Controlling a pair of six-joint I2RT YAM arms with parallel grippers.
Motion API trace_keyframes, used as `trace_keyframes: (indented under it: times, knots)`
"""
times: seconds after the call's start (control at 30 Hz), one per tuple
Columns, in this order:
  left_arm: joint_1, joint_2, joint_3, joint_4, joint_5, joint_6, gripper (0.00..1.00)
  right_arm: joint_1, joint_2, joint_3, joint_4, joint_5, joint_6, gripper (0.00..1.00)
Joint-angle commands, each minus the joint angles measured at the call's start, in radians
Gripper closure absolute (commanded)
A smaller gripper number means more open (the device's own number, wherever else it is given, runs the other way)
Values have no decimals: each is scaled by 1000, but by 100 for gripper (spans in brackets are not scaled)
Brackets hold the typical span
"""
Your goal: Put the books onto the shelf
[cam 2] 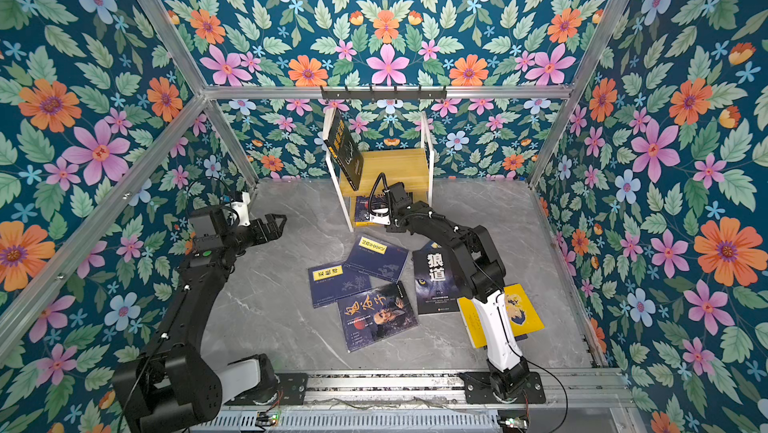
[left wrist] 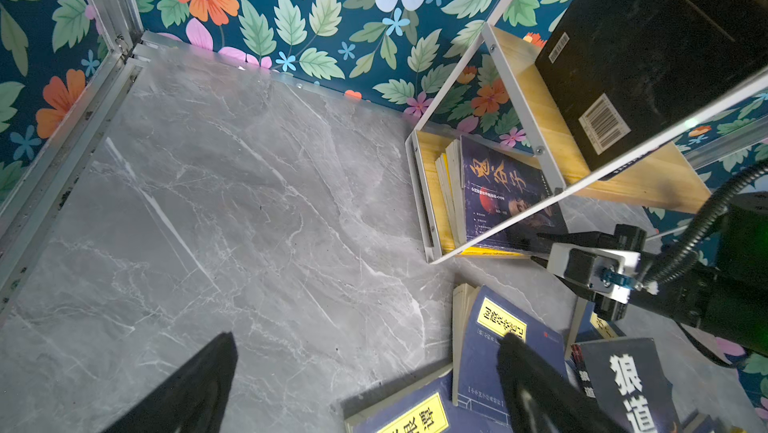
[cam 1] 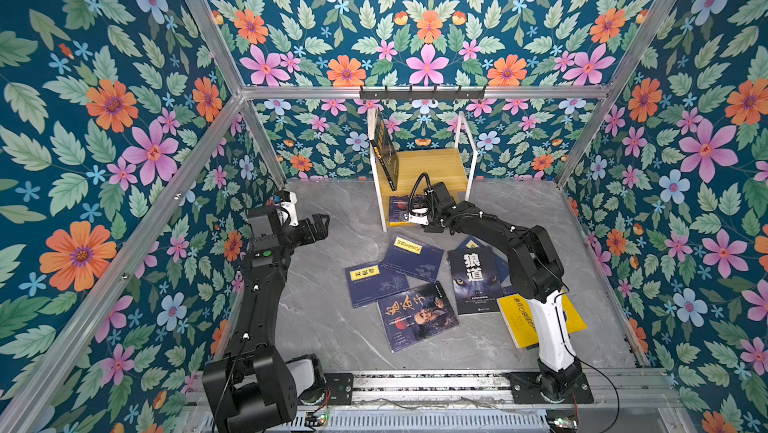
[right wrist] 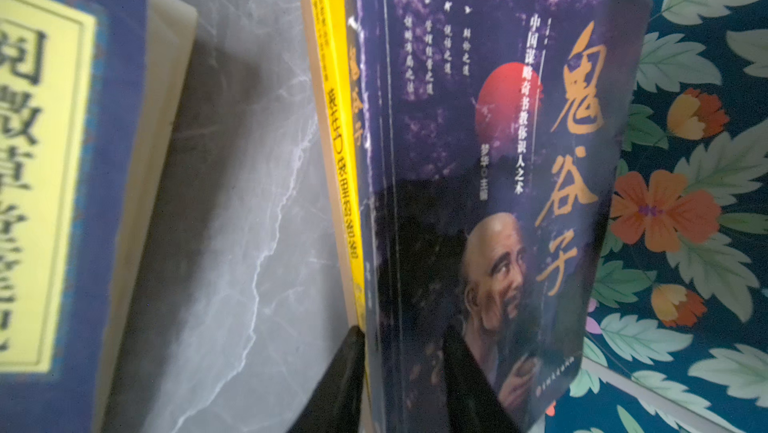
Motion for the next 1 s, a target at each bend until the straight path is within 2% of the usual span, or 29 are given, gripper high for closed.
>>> trace_keyframes:
  times: [0.0, 0.37, 0.7, 0.97]
  knots:
    - [1, -4, -5, 24, 7, 3, 0, -9, -25, -16, 11, -8, -7, 67]
    - [1, -2, 2, 19, 6, -3, 0, -46, -44, -74, 15, -20, 16, 70]
    - [4, -1, -3, 22, 2, 3, 0, -73, -24, -67, 21, 10, 27, 76]
    - [8, 2, -2, 23, 2, 0, 0, -81, -32, -78, 21, 2, 20, 77]
